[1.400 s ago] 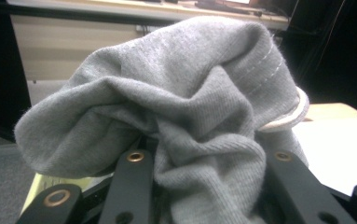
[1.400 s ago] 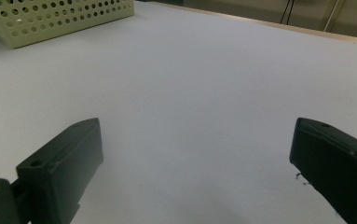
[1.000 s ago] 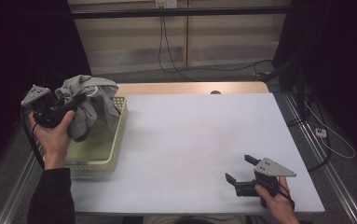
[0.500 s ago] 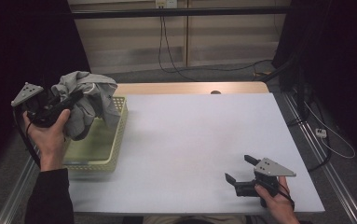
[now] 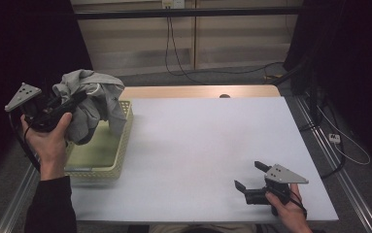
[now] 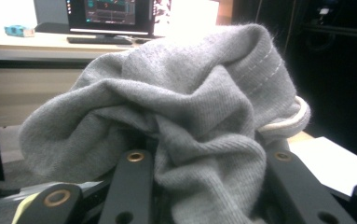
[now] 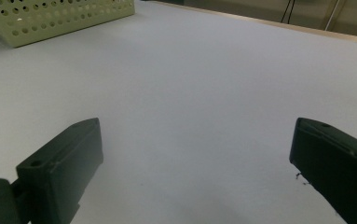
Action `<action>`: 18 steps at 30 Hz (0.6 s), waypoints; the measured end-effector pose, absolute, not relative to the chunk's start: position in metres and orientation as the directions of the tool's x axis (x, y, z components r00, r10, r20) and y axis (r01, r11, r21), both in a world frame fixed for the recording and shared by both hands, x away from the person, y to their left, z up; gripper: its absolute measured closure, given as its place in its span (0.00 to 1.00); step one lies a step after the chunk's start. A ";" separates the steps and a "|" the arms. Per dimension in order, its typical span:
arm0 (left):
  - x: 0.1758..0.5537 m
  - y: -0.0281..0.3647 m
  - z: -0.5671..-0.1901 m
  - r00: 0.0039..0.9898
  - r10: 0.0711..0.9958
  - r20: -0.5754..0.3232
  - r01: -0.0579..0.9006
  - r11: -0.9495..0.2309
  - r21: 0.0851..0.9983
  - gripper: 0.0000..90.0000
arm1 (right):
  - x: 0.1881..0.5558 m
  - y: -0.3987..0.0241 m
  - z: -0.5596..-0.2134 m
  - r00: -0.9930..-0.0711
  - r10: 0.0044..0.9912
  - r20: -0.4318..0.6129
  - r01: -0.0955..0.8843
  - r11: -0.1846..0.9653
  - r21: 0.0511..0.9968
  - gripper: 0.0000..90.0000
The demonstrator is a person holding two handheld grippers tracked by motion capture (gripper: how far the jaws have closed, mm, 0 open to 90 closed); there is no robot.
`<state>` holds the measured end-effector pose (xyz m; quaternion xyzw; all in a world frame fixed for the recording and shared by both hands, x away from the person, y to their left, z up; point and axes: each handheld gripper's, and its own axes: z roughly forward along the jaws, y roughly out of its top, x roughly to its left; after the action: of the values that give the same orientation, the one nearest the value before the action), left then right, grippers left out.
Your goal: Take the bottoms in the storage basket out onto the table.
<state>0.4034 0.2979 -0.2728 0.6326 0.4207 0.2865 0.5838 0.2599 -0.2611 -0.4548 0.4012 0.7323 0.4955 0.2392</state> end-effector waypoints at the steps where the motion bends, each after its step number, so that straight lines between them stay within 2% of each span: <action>1: 0.402 0.297 -0.272 0.486 0.865 -0.128 0.197 0.035 0.980 0.74 | 0.260 -0.261 -0.455 -0.564 0.824 0.047 0.350 0.187 0.918 0.03; 18: 0.384 0.277 -0.250 0.565 0.818 -0.106 0.162 0.016 0.987 0.74 | 0.260 -0.261 -0.455 -0.568 0.822 0.048 0.351 0.189 0.917 0.03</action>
<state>0.3839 0.2775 -0.2496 0.6466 0.3791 0.2719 0.6036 0.2598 -0.2607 -0.4548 0.3996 0.7337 0.4957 0.2373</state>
